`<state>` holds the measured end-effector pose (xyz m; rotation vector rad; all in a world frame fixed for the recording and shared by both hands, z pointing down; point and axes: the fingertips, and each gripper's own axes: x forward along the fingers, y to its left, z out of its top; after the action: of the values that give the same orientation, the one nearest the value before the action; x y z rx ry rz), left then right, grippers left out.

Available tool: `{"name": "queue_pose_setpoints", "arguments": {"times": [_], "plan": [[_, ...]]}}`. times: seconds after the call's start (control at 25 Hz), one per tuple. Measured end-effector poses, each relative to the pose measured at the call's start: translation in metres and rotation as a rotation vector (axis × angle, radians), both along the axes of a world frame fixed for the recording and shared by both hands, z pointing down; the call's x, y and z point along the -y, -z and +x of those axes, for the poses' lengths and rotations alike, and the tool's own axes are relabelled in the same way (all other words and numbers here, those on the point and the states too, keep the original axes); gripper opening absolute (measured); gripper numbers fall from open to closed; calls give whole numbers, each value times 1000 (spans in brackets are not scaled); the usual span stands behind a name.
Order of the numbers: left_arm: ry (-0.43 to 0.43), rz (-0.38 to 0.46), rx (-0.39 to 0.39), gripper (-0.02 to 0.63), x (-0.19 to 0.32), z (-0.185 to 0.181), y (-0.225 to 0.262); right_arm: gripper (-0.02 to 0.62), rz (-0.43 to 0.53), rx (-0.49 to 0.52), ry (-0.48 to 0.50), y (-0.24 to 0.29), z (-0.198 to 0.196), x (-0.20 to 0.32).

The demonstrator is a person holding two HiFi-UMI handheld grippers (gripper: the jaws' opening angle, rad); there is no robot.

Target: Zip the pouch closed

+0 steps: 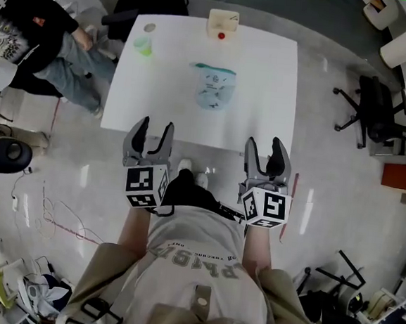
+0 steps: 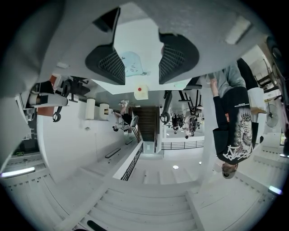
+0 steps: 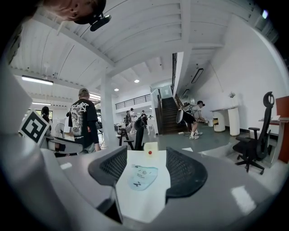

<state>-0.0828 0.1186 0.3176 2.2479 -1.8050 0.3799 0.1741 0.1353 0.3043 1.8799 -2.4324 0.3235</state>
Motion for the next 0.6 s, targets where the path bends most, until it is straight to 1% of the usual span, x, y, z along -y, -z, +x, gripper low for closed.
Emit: {"name": "queue_pose_setpoints", "arguments": {"times": [0.28,0.6], "plan": [[-17,-70,6,242,15,5,-31,252,-54,-1,-2,-24,1,16],[-40,-83,3,242,61,6,-40,252,-78,-9,-9,-35,1,53]]}}
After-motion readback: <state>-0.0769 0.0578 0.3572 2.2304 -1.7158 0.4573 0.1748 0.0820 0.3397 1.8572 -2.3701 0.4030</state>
